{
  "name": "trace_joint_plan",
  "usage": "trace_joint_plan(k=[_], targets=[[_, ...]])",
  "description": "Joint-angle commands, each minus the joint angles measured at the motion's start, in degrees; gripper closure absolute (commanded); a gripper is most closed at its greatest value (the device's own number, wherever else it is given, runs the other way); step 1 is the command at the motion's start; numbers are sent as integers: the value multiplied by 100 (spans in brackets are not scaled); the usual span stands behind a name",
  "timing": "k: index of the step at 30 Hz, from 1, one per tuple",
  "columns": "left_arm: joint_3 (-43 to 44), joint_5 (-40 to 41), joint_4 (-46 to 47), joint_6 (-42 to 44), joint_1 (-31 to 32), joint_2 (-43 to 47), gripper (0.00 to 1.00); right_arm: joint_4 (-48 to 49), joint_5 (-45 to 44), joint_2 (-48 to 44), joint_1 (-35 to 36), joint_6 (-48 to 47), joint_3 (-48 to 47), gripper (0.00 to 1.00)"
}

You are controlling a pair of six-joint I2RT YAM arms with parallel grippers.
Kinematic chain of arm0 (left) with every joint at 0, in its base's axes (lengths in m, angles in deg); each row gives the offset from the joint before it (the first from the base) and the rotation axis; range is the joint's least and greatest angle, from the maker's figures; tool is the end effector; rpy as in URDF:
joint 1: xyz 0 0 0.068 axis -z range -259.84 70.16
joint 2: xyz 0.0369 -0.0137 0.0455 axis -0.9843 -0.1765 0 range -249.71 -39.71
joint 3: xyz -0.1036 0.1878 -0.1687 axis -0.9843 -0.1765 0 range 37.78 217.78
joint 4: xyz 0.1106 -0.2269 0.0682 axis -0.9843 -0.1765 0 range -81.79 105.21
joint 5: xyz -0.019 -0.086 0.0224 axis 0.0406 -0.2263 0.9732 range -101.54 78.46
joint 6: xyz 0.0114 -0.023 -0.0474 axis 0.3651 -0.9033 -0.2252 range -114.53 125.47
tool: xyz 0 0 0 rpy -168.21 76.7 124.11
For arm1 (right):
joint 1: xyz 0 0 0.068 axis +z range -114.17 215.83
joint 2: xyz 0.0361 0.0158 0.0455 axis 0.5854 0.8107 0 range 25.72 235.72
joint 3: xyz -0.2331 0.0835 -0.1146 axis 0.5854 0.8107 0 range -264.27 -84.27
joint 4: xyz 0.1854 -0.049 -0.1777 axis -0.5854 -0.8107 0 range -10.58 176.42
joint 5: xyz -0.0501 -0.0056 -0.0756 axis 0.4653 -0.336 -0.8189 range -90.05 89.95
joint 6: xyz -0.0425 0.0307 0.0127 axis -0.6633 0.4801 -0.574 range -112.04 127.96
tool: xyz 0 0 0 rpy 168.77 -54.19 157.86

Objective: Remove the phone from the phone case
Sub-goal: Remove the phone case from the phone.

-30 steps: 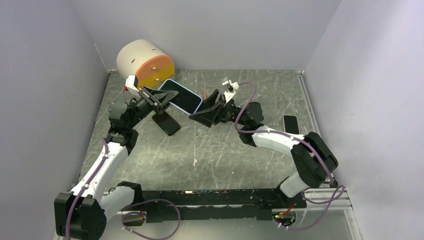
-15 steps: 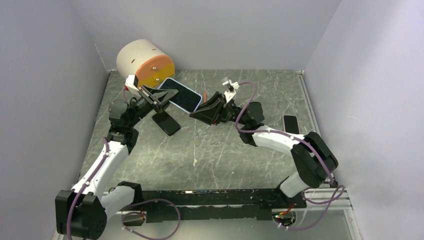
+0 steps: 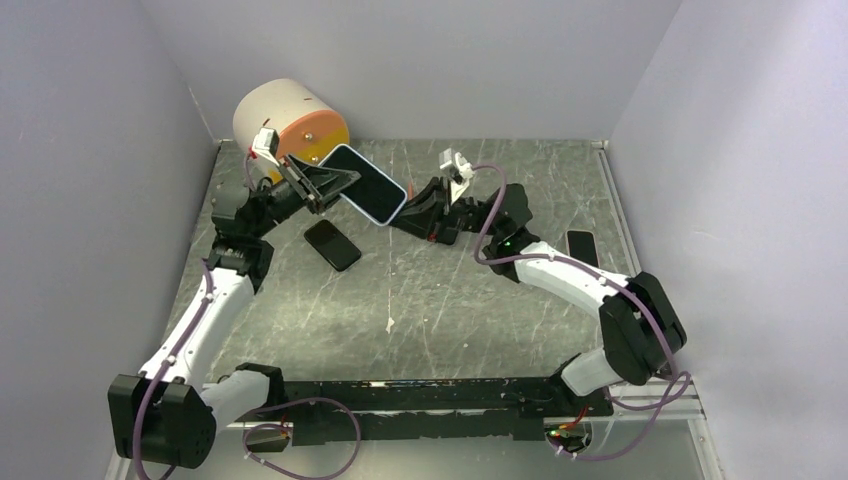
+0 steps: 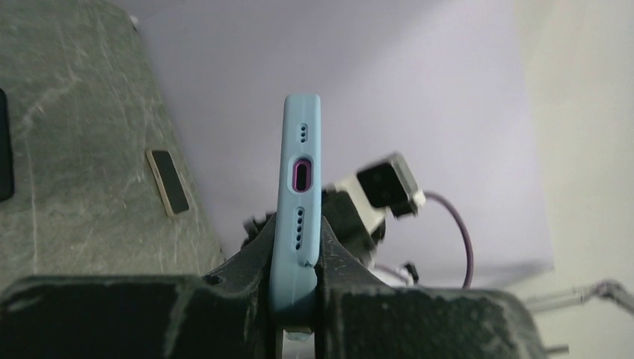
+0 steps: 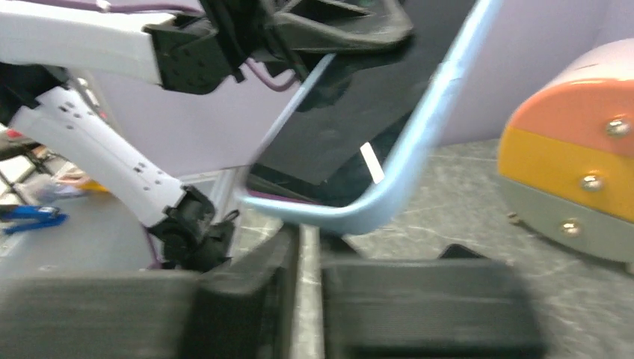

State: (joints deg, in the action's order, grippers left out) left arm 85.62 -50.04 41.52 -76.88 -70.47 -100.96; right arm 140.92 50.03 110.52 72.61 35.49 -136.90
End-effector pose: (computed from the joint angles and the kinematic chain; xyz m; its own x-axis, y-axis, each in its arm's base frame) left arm 0.2377 -0.0616 0.3693 -0.6904 -0.6722 -0.2674 0.3149 0.0536 -0.9476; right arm 0.2439 0.2165 0.3336 -0.1704 0.2429 -0.9550 -0.9852 -0.0261 0.1692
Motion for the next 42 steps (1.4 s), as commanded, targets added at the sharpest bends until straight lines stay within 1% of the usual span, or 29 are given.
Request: trace_joint_plan(k=[1,2,3,4,6,9,13,16,21,23,26,30,38,42], targets=[[443,-1298,36,440,76,210,98,-803,-346,-235,-255,-952,-249,92],[525,-1390,-159,673,45,193,97,-858,-258,-313,-288,-992,-182,87],[620,-1476,-377,1020,9,180,97,-914,-163,-390,-334,-1030,-94,80],[723,-1577,-583,1291,-14,137,97,-985,-59,-491,-371,-1072,-4,71],[911,-1819,-755,1690,-67,26,98,-1279,98,-714,-445,-1218,158,60],[1277,-2213,-1132,2382,-92,-171,97,-2072,363,-1069,-516,-1748,223,50],[1874,-2542,-2197,3567,-102,-424,97,-3449,668,-1406,-518,-2575,-26,42],[2223,-2851,-2708,4269,-102,-631,97,-4082,768,-1514,-506,-2875,-242,40],[2572,-3329,-3224,4962,-93,-865,97,-4215,851,-1427,-363,-2853,-589,39],[2598,-3473,-3129,4968,-93,-903,97,-4275,849,-1341,-278,-2862,-714,39],[2543,-3696,-2689,4782,-84,-891,98,-4314,825,-1200,-195,-2833,-854,39],[2542,-3813,-2679,4917,-75,-877,97,-4394,957,-958,-105,-2762,-1095,41],[2707,-3897,-3227,5400,-66,-893,97,-4777,1225,-595,49,-2899,-1555,48],[2792,-3940,-3442,5559,-66,-867,97,-5077,1318,-451,79,-3071,-1752,56]])
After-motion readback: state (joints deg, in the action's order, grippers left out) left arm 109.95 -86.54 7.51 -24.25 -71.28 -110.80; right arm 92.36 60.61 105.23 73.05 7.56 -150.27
